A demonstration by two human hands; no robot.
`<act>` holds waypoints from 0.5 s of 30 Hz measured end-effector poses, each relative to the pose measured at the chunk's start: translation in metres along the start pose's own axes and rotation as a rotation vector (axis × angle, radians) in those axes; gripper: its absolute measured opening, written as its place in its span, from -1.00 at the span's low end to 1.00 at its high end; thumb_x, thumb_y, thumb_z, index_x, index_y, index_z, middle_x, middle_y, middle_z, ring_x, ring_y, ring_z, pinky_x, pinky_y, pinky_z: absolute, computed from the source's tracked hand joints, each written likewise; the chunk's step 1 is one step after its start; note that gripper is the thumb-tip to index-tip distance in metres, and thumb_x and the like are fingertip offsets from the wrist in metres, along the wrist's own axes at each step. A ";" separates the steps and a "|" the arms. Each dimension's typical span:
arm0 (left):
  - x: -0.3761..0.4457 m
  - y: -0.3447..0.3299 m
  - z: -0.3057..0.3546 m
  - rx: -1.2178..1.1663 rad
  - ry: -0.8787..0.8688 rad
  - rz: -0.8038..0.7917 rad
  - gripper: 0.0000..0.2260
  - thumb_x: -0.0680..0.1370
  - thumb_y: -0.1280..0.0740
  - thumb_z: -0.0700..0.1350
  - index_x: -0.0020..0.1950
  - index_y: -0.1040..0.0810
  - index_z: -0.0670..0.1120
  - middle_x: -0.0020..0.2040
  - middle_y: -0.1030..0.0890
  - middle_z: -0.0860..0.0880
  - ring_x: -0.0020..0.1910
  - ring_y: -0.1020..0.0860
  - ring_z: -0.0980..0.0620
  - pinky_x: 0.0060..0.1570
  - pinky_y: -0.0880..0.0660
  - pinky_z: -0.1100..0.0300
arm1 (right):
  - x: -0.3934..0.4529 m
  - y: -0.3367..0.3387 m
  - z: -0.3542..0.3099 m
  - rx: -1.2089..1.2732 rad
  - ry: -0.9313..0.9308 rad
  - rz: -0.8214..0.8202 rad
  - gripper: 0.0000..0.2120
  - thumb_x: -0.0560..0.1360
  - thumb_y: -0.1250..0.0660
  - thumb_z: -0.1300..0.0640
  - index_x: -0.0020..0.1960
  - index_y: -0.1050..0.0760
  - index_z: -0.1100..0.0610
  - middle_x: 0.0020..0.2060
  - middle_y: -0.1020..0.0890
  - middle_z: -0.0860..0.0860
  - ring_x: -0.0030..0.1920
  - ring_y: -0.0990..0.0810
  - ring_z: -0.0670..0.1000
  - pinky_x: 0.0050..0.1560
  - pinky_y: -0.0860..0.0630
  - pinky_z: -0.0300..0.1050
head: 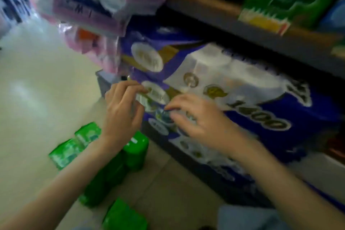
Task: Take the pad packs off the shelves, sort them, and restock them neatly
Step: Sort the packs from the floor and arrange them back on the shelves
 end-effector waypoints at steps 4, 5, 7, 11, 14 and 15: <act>-0.098 -0.017 -0.075 0.153 0.237 -0.357 -0.74 0.38 -0.12 -0.14 0.04 -0.40 0.01 0.00 -0.53 -0.16 -0.01 -0.48 -0.15 -0.04 -0.35 0.02 | -0.045 -0.197 0.050 -0.085 -0.208 -0.604 -0.61 0.59 -0.18 0.00 0.39 -0.36 0.07 0.32 -0.38 0.05 0.33 -0.33 0.08 0.33 -0.29 0.00; -0.121 -0.022 -0.088 0.188 0.268 -0.452 -0.73 0.36 -0.10 -0.12 0.04 -0.39 0.04 0.00 -0.54 -0.15 -0.03 -0.51 -0.17 -0.07 -0.38 -0.01 | -0.056 -0.232 0.055 -0.082 -0.224 -0.686 -0.59 0.58 -0.20 0.00 0.40 -0.34 0.08 0.33 -0.36 0.07 0.34 -0.31 0.12 0.32 -0.29 0.04; -0.163 -0.033 -0.109 0.242 0.303 -0.640 -0.71 0.33 -0.08 -0.10 0.02 -0.37 0.06 -0.01 -0.56 -0.16 -0.07 -0.55 -0.20 -0.13 -0.44 -0.04 | -0.073 -0.289 0.053 -0.039 -0.268 -0.785 -0.54 0.56 -0.25 -0.01 0.41 -0.31 0.10 0.38 -0.30 0.11 0.38 -0.25 0.18 0.35 -0.24 0.09; -0.223 -0.047 -0.130 0.267 0.371 -0.881 -0.67 0.30 -0.11 -0.14 0.01 -0.47 0.03 -0.01 -0.58 -0.17 -0.11 -0.57 -0.22 -0.20 -0.47 -0.05 | -0.107 -0.377 0.031 -0.059 -0.382 -1.015 -0.21 0.48 -0.34 -0.11 0.53 -0.01 0.10 0.51 0.03 0.20 0.47 0.00 0.34 0.42 -0.02 0.28; -0.249 -0.049 -0.141 0.276 0.469 -0.942 -0.65 0.41 -0.20 -0.25 0.17 -0.53 -0.06 0.20 -0.47 -0.13 0.13 -0.48 -0.19 0.05 -0.42 -0.04 | -0.128 -0.415 0.028 -0.143 -0.461 -1.054 -0.05 0.44 -0.40 -0.08 0.54 0.19 0.03 0.50 0.14 0.27 0.45 -0.01 0.39 0.40 -0.03 0.32; -0.254 -0.049 -0.144 0.253 0.510 -0.960 -0.63 0.44 -0.23 -0.27 0.23 -0.50 -0.06 0.25 -0.43 -0.11 0.19 -0.44 -0.16 0.11 -0.39 -0.03 | -0.130 -0.421 0.030 -0.161 -0.479 -1.032 -0.06 0.45 -0.41 -0.05 0.54 0.20 0.01 0.50 0.13 0.27 0.45 -0.03 0.38 0.40 -0.06 0.31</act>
Point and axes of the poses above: each hand's wrist, its own x-axis towards the middle knuckle, its own y-axis out of the back of the hand, z = x × y, the point moved 7 cm from there along x, towards the middle knuckle
